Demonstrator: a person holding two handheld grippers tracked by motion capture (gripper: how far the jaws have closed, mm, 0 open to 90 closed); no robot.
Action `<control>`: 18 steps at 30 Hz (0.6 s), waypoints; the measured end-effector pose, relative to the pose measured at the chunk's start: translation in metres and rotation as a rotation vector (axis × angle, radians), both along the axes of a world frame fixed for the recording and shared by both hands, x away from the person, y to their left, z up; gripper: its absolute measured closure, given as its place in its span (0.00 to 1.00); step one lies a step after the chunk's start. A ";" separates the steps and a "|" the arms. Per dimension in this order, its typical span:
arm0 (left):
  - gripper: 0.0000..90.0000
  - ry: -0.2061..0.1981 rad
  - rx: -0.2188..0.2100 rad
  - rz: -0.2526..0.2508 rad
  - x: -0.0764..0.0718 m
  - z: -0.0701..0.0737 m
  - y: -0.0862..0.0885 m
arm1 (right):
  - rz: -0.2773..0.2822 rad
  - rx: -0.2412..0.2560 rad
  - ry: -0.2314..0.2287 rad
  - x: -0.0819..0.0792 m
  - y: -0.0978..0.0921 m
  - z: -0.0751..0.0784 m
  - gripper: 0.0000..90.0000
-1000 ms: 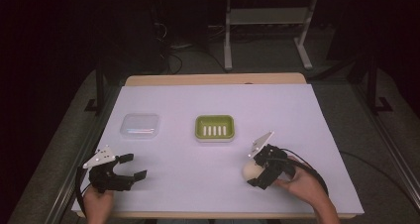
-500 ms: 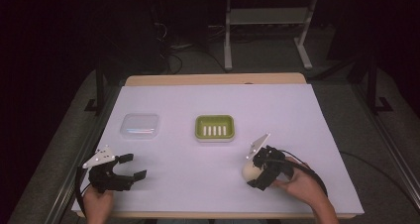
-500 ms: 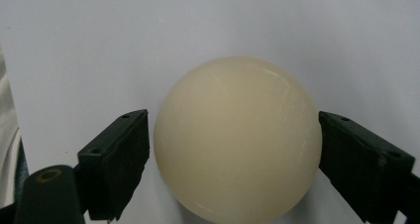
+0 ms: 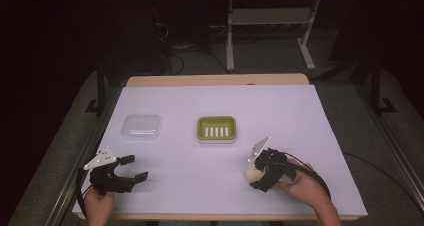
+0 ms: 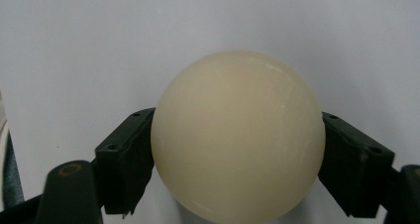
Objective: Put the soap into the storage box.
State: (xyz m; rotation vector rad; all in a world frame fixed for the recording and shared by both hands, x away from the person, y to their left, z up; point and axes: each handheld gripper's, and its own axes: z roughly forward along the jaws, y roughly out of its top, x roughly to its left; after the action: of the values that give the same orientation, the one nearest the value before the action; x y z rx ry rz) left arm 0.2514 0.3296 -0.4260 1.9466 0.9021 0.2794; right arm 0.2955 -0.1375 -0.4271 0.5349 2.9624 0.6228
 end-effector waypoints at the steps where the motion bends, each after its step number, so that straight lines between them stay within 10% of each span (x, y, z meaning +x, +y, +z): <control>1: 0.14 0.002 -0.001 -0.001 0.000 0.000 0.000 | 0.003 -0.002 0.000 0.000 0.000 0.000 0.25; 18: 0.14 0.001 -0.005 0.001 0.000 0.000 0.001 | 0.033 -0.038 0.005 0.003 0.007 0.003 0.27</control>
State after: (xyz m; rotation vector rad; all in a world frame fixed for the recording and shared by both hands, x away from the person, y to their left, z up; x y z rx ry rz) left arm 0.2516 0.3304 -0.4264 1.9421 0.9037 0.2767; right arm 0.2981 -0.1303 -0.4236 0.4862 2.9869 0.5672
